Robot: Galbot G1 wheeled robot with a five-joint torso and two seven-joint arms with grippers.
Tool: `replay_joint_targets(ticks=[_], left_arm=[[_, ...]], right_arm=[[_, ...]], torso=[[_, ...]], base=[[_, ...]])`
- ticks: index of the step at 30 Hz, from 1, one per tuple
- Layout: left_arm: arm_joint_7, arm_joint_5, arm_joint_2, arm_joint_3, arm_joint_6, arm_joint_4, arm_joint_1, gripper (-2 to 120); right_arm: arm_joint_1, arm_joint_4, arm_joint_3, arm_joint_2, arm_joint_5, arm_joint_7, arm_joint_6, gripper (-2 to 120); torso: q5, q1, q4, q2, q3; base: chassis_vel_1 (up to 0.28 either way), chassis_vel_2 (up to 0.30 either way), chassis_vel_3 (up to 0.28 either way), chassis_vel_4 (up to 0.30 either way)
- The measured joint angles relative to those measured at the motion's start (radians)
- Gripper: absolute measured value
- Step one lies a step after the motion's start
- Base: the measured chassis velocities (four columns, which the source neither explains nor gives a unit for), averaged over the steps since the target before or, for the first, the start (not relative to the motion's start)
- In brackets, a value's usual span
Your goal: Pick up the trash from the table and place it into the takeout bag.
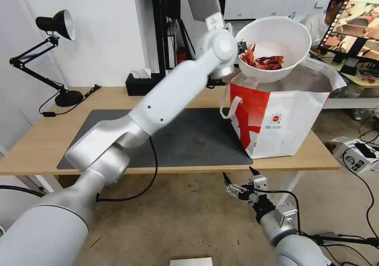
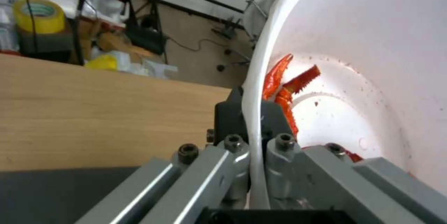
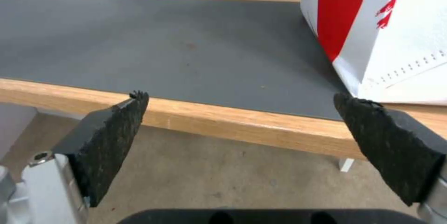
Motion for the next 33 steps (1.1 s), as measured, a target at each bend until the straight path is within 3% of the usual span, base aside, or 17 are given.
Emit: replay_joint_targets(ticks=[9, 20, 23, 25, 26, 30, 33], left_arm=[[0.051, 0.187, -0.006, 0.072, -0.066, 0.020, 0.030, 0], [0.096, 0.230, 0.032, 0.118, -0.074, -0.039, 0.043, 0], [0.118, 0.218, 0.060, 0.139, -0.041, -0.078, 0.044, 0], [0.119, 0.145, 0.072, 0.140, 0.042, -0.107, 0.044, 0], [0.119, 0.145, 0.072, 0.140, 0.042, -0.107, 0.044, 0], [0.119, 0.094, 0.074, 0.140, 0.080, -0.123, 0.046, 11], [0.118, 0.065, 0.071, 0.136, 0.104, -0.129, 0.047, 26]], right_arm=[[0.000, 0.000, 0.000, 0.000, 0.000, 0.000, 0.000, 100], [0.000, 0.000, 0.000, 0.000, 0.000, 0.000, 0.000, 100], [0.000, 0.000, 0.000, 0.000, 0.000, 0.000, 0.000, 100], [0.000, 0.000, 0.000, 0.000, 0.000, 0.000, 0.000, 100], [0.000, 0.000, 0.000, 0.000, 0.000, 0.000, 0.000, 100], [0.000, 0.000, 0.000, 0.000, 0.000, 0.000, 0.000, 100], [0.000, 0.000, 0.000, 0.000, 0.000, 0.000, 0.000, 100]], torso=[[-0.0001, 0.000, 0.0000, 0.000, 0.000], [-0.0002, 0.000, 0.0000, 0.000, 0.000], [-0.0003, 0.000, 0.0001, 0.000, 0.000], [-0.0002, 0.000, 0.0000, 0.000, 0.000], [-0.0002, 0.000, 0.0000, 0.000, 0.000], [-0.0002, 0.000, 0.0000, 0.000, 0.000], [-0.0002, 0.000, 0.0000, 0.000, 0.000]], base=[[0.000, 0.000, 0.000, 0.000], [0.000, 0.000, 0.000, 0.000], [0.000, 0.000, 0.000, 0.000], [0.000, 0.000, 0.000, 0.000], [0.000, 0.000, 0.000, 0.000], [0.000, 0.000, 0.000, 0.000], [0.000, 0.000, 0.000, 0.000]])
